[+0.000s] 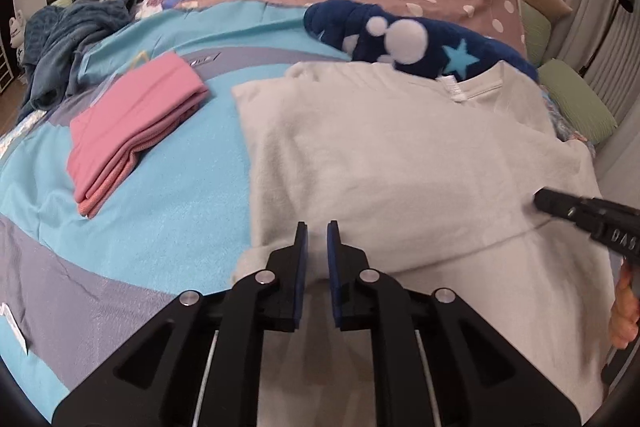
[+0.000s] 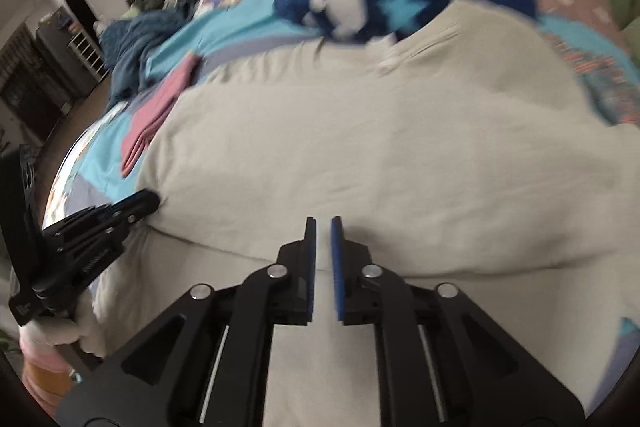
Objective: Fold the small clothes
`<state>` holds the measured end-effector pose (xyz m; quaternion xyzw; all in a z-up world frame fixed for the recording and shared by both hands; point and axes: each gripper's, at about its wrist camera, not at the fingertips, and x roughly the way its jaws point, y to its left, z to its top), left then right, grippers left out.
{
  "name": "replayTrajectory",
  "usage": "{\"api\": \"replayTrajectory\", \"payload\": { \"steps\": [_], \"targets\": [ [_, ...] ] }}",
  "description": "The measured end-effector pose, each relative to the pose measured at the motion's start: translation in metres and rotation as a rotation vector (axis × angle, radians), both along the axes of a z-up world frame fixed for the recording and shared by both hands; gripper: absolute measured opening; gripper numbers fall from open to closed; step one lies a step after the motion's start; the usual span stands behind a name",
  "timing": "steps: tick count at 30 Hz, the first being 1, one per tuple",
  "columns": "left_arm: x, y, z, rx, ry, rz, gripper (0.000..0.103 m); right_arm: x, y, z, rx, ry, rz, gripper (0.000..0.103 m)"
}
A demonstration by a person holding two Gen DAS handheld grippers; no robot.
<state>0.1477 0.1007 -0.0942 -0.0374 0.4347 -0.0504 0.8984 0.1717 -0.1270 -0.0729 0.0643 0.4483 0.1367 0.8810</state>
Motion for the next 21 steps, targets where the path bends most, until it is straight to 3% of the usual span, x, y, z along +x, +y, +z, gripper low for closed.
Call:
{"api": "replayTrajectory", "payload": {
  "steps": [4,9,12,13,16,21],
  "targets": [
    [-0.01,-0.026,0.02,0.007,-0.04,-0.041,0.032,-0.034,-0.078,0.023,0.044,-0.12,-0.177,0.012],
    [-0.01,-0.079,0.03,0.006,-0.07,-0.121,0.036,-0.092,-0.135,0.053,-0.085,-0.287,-0.315,0.014],
    [-0.006,-0.115,0.03,0.012,-0.075,-0.161,0.051,-0.126,-0.147,0.07,-0.154,-0.387,-0.35,0.028],
    [-0.006,-0.127,0.029,0.023,-0.078,-0.173,0.052,-0.134,-0.149,0.073,-0.166,-0.411,-0.354,0.031],
    [-0.006,-0.161,0.027,0.051,-0.072,-0.231,0.052,-0.151,-0.158,0.079,-0.182,-0.448,-0.363,0.032],
    [-0.004,-0.199,0.024,0.093,-0.065,-0.296,0.053,-0.159,-0.178,0.075,-0.148,-0.43,-0.402,0.035]
  ]
}}
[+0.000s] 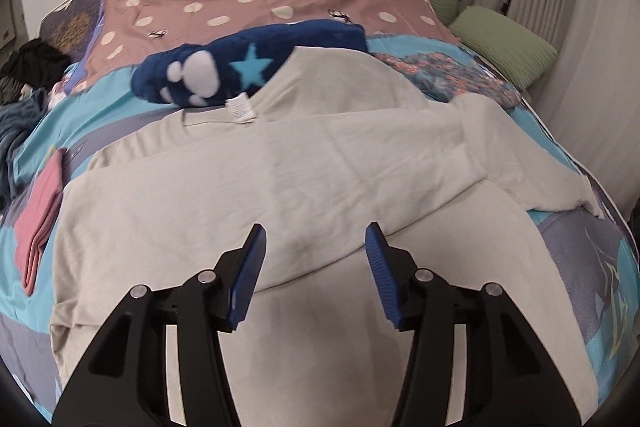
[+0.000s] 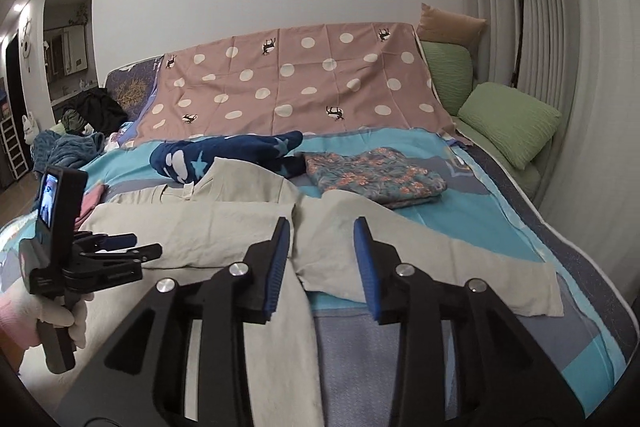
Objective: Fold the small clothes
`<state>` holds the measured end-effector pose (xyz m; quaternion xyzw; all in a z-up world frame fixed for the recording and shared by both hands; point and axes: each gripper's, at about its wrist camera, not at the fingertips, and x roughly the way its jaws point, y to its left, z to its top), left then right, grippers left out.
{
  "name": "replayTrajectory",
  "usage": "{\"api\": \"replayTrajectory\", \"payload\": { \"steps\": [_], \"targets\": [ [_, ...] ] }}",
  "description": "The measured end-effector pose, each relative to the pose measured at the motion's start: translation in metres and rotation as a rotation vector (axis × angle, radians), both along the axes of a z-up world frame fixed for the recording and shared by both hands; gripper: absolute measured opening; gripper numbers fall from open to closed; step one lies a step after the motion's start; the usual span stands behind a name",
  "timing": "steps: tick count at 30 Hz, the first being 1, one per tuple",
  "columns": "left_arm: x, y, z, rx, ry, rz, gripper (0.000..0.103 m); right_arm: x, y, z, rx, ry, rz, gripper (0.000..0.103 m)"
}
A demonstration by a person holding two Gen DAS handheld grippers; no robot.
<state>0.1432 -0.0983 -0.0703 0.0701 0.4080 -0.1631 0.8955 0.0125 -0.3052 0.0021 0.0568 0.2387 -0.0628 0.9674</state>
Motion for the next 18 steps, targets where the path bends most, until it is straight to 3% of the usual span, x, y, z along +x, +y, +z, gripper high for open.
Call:
{"api": "replayTrajectory", "payload": {
  "steps": [13,16,18],
  "targets": [
    [0.019,-0.037,-0.017,0.026,0.031,-0.047,0.053,0.013,-0.037,-0.032,0.027,0.071,-0.107,0.042],
    [0.023,-0.04,-0.02,0.022,0.038,-0.053,0.054,0.018,-0.065,-0.049,0.137,0.121,-0.121,0.057],
    [0.024,-0.041,-0.021,0.012,0.041,-0.056,0.054,0.018,-0.107,-0.068,0.32,0.166,-0.187,0.058]
  ]
}}
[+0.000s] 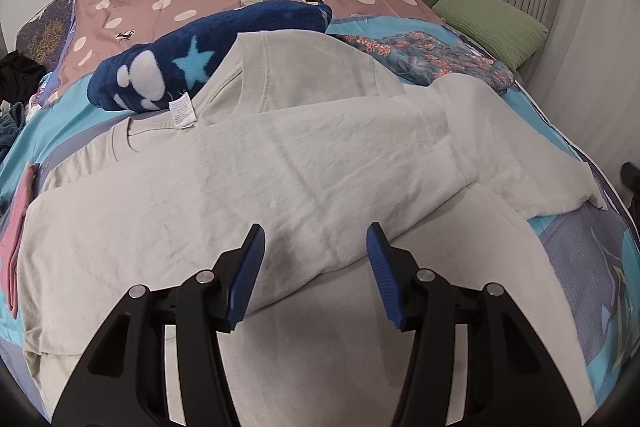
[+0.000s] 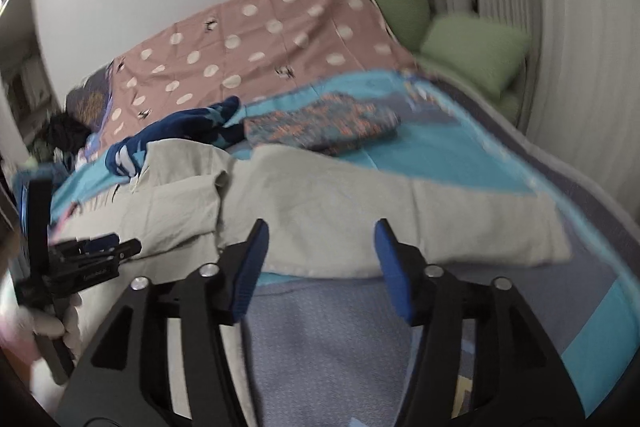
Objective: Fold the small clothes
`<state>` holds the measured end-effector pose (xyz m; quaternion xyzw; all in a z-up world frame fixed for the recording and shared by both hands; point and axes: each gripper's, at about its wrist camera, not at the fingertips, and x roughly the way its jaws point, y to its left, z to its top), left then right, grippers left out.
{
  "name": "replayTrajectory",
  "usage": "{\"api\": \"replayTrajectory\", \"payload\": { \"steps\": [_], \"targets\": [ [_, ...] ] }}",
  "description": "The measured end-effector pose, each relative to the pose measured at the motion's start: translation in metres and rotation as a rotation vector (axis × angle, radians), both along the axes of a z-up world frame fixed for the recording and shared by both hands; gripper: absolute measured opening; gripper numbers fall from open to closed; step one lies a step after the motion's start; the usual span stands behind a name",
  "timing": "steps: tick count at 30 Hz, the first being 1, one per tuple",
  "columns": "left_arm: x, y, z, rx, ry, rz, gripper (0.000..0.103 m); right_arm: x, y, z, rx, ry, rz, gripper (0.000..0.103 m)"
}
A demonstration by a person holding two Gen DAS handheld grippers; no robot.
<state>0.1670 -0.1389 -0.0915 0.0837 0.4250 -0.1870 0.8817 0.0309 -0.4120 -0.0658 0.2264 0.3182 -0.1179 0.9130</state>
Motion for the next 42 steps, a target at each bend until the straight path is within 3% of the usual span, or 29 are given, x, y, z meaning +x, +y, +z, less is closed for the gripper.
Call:
{"api": "replayTrajectory", "payload": {
  "steps": [3,5,8,11,15,17,20,21,23,26,29,33,37,42],
  "targets": [
    [0.001,0.003,0.0,-0.009,-0.003,0.0,0.054,-0.017,-0.076,-0.038,0.342,0.021,-0.214,0.058],
    [0.003,0.006,-0.001,-0.018,-0.002,0.006,0.054,-0.041,-0.121,-0.07,0.55,0.023,-0.429,0.058],
    [0.008,0.01,-0.004,-0.042,0.017,0.027,0.054,-0.062,-0.144,-0.1,0.686,0.008,-0.589,0.06],
    [0.01,0.011,-0.007,-0.064,0.034,0.03,0.054,-0.065,-0.15,-0.107,0.726,-0.041,-0.641,0.06],
    [0.008,0.013,-0.006,-0.068,0.025,0.017,0.054,-0.05,-0.169,-0.116,0.65,-0.044,-0.707,0.062],
    [0.01,0.017,-0.005,-0.084,0.024,0.021,0.054,-0.046,-0.178,-0.117,0.622,-0.039,-0.756,0.052],
    [0.014,0.023,-0.001,-0.11,0.02,0.019,0.054,-0.041,-0.189,-0.117,0.619,-0.006,-0.794,0.016],
    [0.014,0.024,0.0,-0.116,0.017,0.006,0.053,-0.038,-0.191,-0.118,0.655,-0.01,-0.772,0.009],
    [0.014,0.024,0.002,-0.115,0.003,-0.016,0.051,-0.036,-0.19,-0.112,0.69,-0.056,-0.746,0.007],
    [0.016,0.026,0.0,-0.134,0.013,-0.023,0.047,-0.014,-0.171,-0.075,0.623,-0.14,-0.617,0.006],
    [0.018,0.033,-0.003,-0.17,0.037,-0.014,0.047,0.024,-0.123,-0.025,0.578,-0.236,-0.383,0.005],
    [0.021,0.049,-0.006,-0.226,0.067,0.021,0.047,0.08,-0.021,0.036,0.463,-0.311,-0.002,0.006],
    [0.023,0.079,0.001,-0.338,0.093,0.054,0.047,0.122,0.082,0.046,0.394,-0.264,0.348,0.005],
    [0.023,0.118,0.012,-0.482,0.114,0.042,0.052,0.141,0.161,0.005,0.252,-0.085,0.53,0.005]
  ]
}}
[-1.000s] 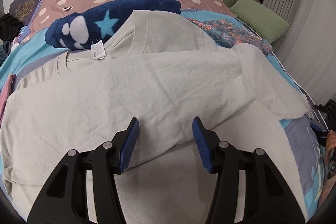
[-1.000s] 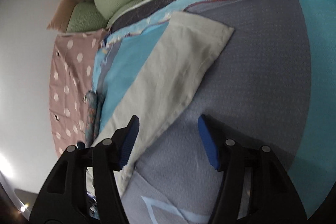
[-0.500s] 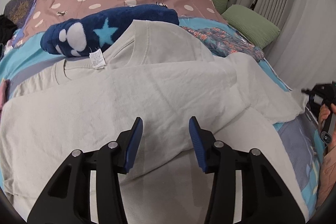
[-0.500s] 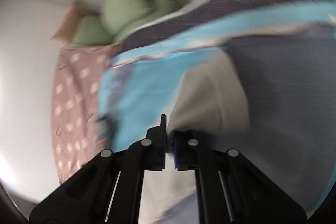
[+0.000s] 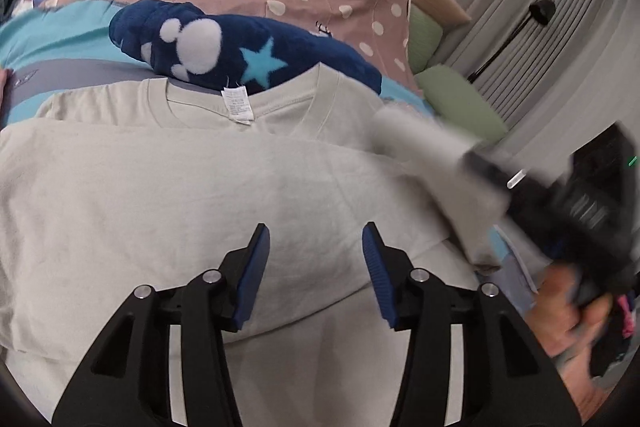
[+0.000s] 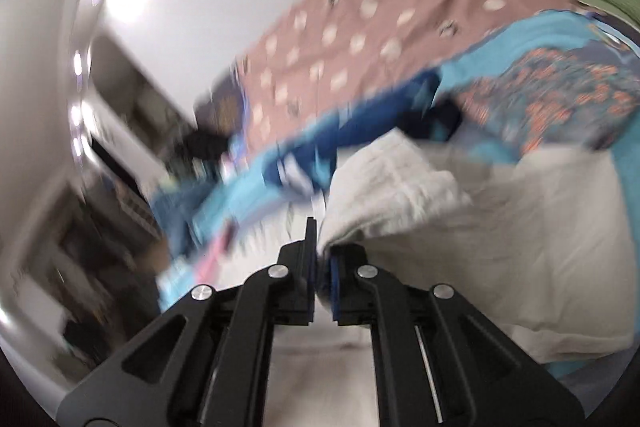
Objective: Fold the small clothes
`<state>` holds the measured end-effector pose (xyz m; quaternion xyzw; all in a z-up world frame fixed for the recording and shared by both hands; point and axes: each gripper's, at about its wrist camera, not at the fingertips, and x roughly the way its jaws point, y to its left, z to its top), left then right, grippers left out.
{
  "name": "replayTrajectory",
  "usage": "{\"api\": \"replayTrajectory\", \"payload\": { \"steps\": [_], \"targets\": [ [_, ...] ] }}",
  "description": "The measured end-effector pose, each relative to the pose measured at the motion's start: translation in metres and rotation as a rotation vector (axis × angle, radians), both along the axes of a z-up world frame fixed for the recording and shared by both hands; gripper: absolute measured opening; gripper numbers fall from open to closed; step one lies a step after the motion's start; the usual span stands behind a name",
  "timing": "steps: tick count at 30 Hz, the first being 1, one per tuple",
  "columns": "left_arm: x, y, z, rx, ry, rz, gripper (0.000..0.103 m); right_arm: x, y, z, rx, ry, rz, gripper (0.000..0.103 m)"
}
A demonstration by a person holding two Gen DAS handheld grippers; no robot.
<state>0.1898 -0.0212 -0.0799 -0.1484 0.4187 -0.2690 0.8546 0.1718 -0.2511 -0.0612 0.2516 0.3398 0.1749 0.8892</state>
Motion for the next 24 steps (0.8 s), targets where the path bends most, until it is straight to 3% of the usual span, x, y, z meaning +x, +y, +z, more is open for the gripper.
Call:
{"api": "replayTrajectory", "payload": {
  "steps": [3,8,9,10,12,14,16,18,20,22,24],
  "targets": [
    [0.004,0.008,-0.002,-0.075,0.042,-0.02,0.053,-0.004,0.021,-0.03,-0.06,0.081,0.061,0.006],
    [0.016,-0.004,-0.013,-0.118,0.112,-0.041,0.053,-0.013,0.035,-0.046,-0.151,0.1,0.098,0.011],
    [0.018,-0.009,-0.014,-0.111,0.113,-0.047,0.053,-0.015,0.034,-0.049,-0.15,0.104,0.093,0.02],
    [0.019,-0.013,-0.015,-0.104,0.112,-0.052,0.053,-0.013,0.03,-0.048,-0.141,0.112,0.077,0.037],
    [0.021,-0.017,-0.017,-0.106,0.115,-0.054,0.053,-0.01,0.018,-0.05,-0.086,0.129,0.01,0.045],
    [0.022,-0.018,-0.019,-0.117,0.118,-0.052,0.053,-0.004,0.01,-0.053,-0.035,0.144,-0.034,0.045],
    [0.024,-0.017,-0.02,-0.124,0.127,-0.045,0.053,-0.001,0.015,-0.052,-0.052,0.111,-0.027,0.026],
    [0.027,-0.014,-0.022,-0.146,0.147,-0.039,0.054,-0.007,0.039,-0.047,-0.101,0.028,0.133,0.018],
    [0.031,-0.013,-0.025,-0.184,0.178,-0.062,0.055,-0.018,0.063,-0.045,-0.205,-0.022,0.241,0.016],
    [0.034,-0.016,-0.027,-0.19,0.207,-0.078,0.067,-0.025,0.075,-0.047,-0.277,-0.044,0.264,0.016],
    [0.035,-0.019,-0.029,-0.161,0.22,-0.067,0.067,-0.024,0.072,-0.047,-0.259,-0.04,0.264,0.016]
  ]
}}
